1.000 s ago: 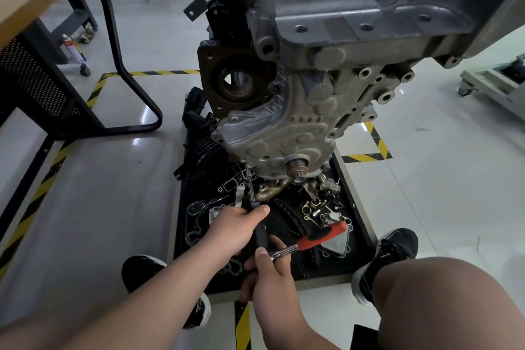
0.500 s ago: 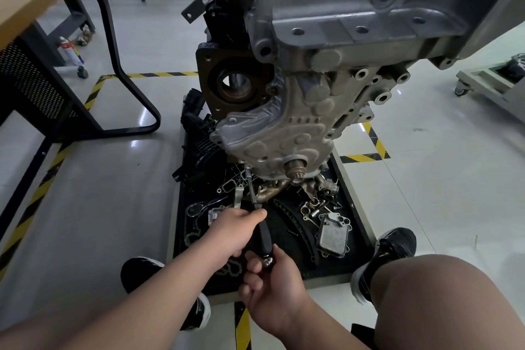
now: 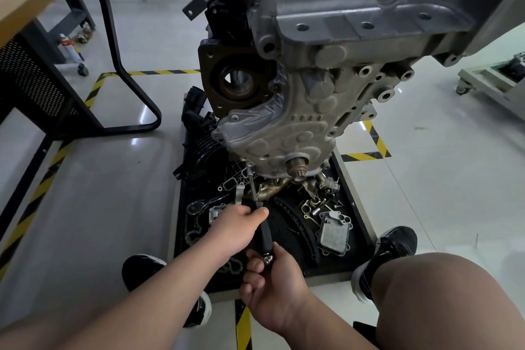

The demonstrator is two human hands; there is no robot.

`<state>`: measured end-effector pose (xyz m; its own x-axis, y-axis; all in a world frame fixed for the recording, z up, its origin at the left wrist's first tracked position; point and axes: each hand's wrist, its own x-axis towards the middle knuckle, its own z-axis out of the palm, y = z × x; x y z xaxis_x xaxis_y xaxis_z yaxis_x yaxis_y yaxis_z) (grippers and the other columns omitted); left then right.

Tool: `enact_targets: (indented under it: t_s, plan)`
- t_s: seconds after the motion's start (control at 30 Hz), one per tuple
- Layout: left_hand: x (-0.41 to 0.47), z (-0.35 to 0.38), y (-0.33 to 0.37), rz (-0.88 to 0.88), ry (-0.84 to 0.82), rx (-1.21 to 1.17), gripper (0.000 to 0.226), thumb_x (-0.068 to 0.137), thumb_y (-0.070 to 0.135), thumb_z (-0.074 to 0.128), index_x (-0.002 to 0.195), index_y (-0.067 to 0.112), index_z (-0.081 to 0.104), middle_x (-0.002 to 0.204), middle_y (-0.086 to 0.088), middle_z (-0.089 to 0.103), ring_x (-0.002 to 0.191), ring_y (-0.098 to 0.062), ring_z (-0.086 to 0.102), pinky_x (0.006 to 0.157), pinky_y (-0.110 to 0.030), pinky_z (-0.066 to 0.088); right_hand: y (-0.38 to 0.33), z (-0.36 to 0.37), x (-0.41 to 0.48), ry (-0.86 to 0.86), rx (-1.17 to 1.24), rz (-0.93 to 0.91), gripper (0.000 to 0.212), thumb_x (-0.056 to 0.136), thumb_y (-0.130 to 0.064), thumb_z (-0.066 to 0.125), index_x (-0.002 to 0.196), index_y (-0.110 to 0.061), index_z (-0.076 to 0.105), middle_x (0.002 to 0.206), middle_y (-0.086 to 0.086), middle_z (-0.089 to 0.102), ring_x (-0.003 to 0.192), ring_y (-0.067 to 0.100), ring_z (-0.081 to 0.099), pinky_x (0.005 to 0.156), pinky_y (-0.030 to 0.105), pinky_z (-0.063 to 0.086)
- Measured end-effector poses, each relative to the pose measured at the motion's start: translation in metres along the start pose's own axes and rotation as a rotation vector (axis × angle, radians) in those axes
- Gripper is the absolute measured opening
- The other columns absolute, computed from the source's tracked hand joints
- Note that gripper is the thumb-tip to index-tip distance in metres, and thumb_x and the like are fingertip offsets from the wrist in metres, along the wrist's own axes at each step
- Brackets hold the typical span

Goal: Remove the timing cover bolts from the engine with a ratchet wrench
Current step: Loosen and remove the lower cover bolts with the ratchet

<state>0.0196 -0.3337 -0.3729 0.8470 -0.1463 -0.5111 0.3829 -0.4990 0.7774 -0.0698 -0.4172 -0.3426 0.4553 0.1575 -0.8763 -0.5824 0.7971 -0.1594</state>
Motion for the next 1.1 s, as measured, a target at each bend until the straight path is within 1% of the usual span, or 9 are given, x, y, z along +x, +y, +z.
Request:
enact_targets:
  t_s: [0.13, 0.27, 0.4, 0.53, 0.63, 0.73, 0.83, 0.97, 1.1]
  plan:
    - [0.000, 0.000, 0.001, 0.016, -0.008, 0.017, 0.043, 0.090, 0.048, 0.058, 0.078, 0.006, 0.062, 0.037, 0.013, 0.033, 0.030, -0.003, 0.031, 0.043, -0.023, 0.025, 0.004, -0.001, 0.001, 0.029, -0.082, -0.107, 0.048, 0.103, -0.048, 0.033, 0.084, -0.010, 0.055, 0.050, 0.000, 0.042, 0.036, 0.014, 0.029, 0.045, 0.024, 0.029]
    - [0.001, -0.001, 0.001, 0.028, -0.003, 0.049, 0.044, 0.089, 0.049, 0.059, 0.061, 0.016, 0.047, 0.038, 0.012, 0.031, 0.031, -0.006, 0.030, 0.043, -0.022, 0.025, 0.010, -0.007, 0.003, 0.130, -0.368, -0.355, 0.043, 0.104, -0.041, 0.035, 0.086, -0.006, 0.051, 0.051, 0.003, 0.051, 0.038, 0.016, 0.039, 0.044, 0.025, 0.036]
    - [0.002, 0.000, 0.001, 0.026, 0.002, 0.076, 0.043, 0.088, 0.051, 0.058, 0.063, 0.018, 0.047, 0.039, 0.013, 0.030, 0.034, -0.007, 0.030, 0.045, -0.023, 0.027, 0.016, -0.017, 0.002, 0.118, -0.643, -0.593, 0.017, 0.102, -0.031, 0.041, 0.115, -0.021, 0.045, 0.073, 0.000, 0.063, 0.054, 0.010, 0.053, 0.053, 0.024, 0.046]
    - [0.002, -0.001, 0.001, 0.030, 0.028, 0.097, 0.045, 0.088, 0.050, 0.058, 0.061, 0.017, 0.045, 0.038, 0.012, 0.030, 0.036, -0.007, 0.032, 0.047, -0.024, 0.028, 0.022, -0.030, 0.007, 0.048, -0.969, -0.814, 0.045, 0.101, -0.024, 0.046, 0.138, -0.029, 0.022, 0.090, -0.009, 0.058, 0.069, -0.003, 0.056, 0.066, 0.014, 0.043]
    - [0.001, -0.002, 0.001, 0.013, 0.039, 0.087, 0.050, 0.089, 0.050, 0.057, 0.076, 0.001, 0.063, 0.047, 0.007, 0.040, 0.045, -0.012, 0.041, 0.053, -0.027, 0.033, 0.023, -0.032, 0.009, 0.008, -1.147, -0.851, 0.059, 0.100, -0.025, 0.044, 0.148, -0.029, 0.010, 0.094, -0.013, 0.052, 0.072, -0.005, 0.052, 0.068, 0.012, 0.041]
    - [-0.001, -0.001, 0.000, -0.001, 0.035, 0.074, 0.056, 0.088, 0.052, 0.057, 0.095, -0.003, 0.066, 0.054, 0.002, 0.042, 0.052, -0.015, 0.045, 0.057, -0.029, 0.036, 0.023, -0.031, 0.010, 0.003, -1.106, -0.809, 0.061, 0.101, -0.023, 0.043, 0.150, -0.024, 0.007, 0.106, -0.018, 0.052, 0.086, -0.019, 0.053, 0.074, 0.002, 0.040]
    - [0.000, -0.003, 0.001, -0.037, 0.007, 0.020, 0.056, 0.089, 0.052, 0.056, 0.097, -0.002, 0.065, 0.047, 0.005, 0.038, 0.040, -0.012, 0.038, 0.047, -0.024, 0.031, 0.023, -0.030, 0.012, -0.009, -1.026, -0.796, 0.054, 0.102, -0.021, 0.043, 0.146, -0.025, 0.014, 0.120, -0.016, 0.050, 0.099, -0.025, 0.046, 0.077, -0.003, 0.036]
    - [0.000, -0.005, 0.003, -0.080, -0.057, -0.062, 0.042, 0.092, 0.051, 0.055, 0.090, 0.011, 0.071, 0.051, 0.002, 0.041, 0.036, -0.011, 0.036, 0.041, -0.021, 0.029, 0.023, -0.027, 0.013, -0.075, -0.824, -0.724, 0.039, 0.102, -0.020, 0.043, 0.135, -0.034, 0.027, 0.100, -0.006, 0.056, 0.087, 0.007, 0.055, 0.080, 0.022, 0.043]
    - [0.000, -0.005, 0.003, -0.092, -0.086, -0.093, 0.036, 0.094, 0.046, 0.054, 0.088, 0.014, 0.069, 0.042, 0.007, 0.034, 0.031, -0.009, 0.031, 0.038, -0.020, 0.027, 0.020, -0.021, 0.013, -0.053, -0.488, -0.541, 0.011, 0.104, -0.021, 0.038, 0.112, -0.026, 0.045, 0.061, -0.003, 0.053, 0.046, 0.015, 0.045, 0.048, 0.028, 0.040]
